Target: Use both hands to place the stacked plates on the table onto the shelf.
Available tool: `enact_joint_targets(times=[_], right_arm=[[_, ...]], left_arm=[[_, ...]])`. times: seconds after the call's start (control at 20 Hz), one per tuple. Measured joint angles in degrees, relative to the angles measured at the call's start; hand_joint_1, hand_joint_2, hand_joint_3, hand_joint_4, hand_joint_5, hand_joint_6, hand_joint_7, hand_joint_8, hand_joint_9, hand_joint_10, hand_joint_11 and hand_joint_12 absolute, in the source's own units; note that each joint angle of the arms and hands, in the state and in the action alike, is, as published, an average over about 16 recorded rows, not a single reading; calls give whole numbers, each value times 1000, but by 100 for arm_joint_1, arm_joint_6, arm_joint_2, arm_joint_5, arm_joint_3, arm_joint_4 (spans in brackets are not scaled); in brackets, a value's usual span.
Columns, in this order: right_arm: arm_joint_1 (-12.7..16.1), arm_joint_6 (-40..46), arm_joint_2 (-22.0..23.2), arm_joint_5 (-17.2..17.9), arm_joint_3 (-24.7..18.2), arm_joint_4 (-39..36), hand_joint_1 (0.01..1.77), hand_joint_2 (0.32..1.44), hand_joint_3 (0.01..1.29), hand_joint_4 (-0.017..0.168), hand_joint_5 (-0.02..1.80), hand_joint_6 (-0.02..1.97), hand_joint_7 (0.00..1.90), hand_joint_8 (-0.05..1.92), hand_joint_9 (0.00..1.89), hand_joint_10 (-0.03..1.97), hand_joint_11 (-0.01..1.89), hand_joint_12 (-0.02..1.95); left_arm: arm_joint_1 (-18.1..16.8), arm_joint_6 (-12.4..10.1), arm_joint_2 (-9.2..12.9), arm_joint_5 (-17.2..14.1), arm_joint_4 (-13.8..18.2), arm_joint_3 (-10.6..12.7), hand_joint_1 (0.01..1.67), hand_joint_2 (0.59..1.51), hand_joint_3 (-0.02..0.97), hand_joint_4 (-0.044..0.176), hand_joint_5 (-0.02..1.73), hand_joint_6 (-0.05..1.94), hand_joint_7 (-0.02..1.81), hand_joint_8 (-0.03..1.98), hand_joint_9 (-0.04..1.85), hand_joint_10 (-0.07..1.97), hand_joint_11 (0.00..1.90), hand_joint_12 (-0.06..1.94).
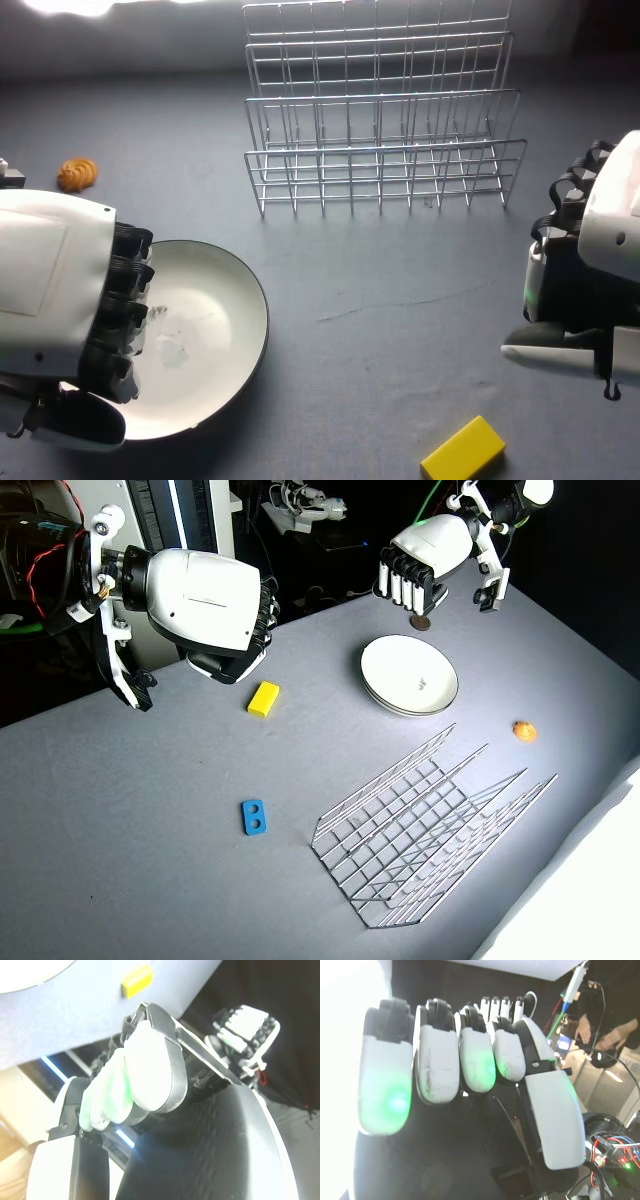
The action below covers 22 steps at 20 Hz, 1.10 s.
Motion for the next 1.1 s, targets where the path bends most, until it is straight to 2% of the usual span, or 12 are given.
enact_joint_targets(times=[0.15, 0.25, 0.45, 0.6, 0.7, 0.95, 1.1], right_arm=[[-4, -8, -1, 3, 0, 4, 264, 1281, 33, 44, 785, 942, 868, 903, 912, 938, 1062, 890], [-6, -72, -2, 10, -1, 5, 287, 1259, 31, 38, 660, 794, 730, 762, 767, 789, 893, 749], [-14, -225, -6, 67, -4, 7, 476, 1177, 30, 27, 472, 564, 522, 537, 548, 557, 642, 522], [-54, -464, -16, 173, -20, 77, 591, 1107, 30, 5, 192, 213, 223, 188, 234, 201, 300, 168], [-92, -731, -28, 286, -56, 243, 710, 1067, 24, 3, 62, 47, 79, 27, 82, 34, 129, 10], [-171, -1406, -52, 522, -150, 852, 1080, 954, 23, 4, 20, 18, 19, 13, 18, 6, 18, -4], [-207, -1500, -66, 528, -184, 1031, 1200, 924, 23, 4, 21, 17, 21, 12, 21, 5, 19, -6]], left_arm=[[-3, 1, -11, -7, -5, 26, 238, 1204, 35, 61, 698, 880, 754, 874, 811, 848, 821, 857], [-5, 1, -16, -10, -8, 42, 202, 1197, 37, 51, 586, 738, 635, 733, 682, 714, 691, 718], [-14, -7, -26, -17, -30, 64, 142, 1184, 38, 33, 412, 512, 449, 510, 482, 500, 490, 497], [-22, -28, -49, -49, -56, 110, 36, 1162, 43, 2, 138, 154, 151, 157, 175, 149, 182, 144], [-24, -41, -62, -75, -61, 139, 14, 1162, 31, -1, 25, 3, 28, 9, 40, 4, 48, 5], [-8, -96, -56, -107, -56, 194, 14, 1158, 33, -6, 14, -11, 20, -8, 17, 8, 16, -12], [-1, -169, -47, -113, -48, 210, 14, 1155, 30, -6, 18, -11, 21, -9, 20, 8, 16, -13]])
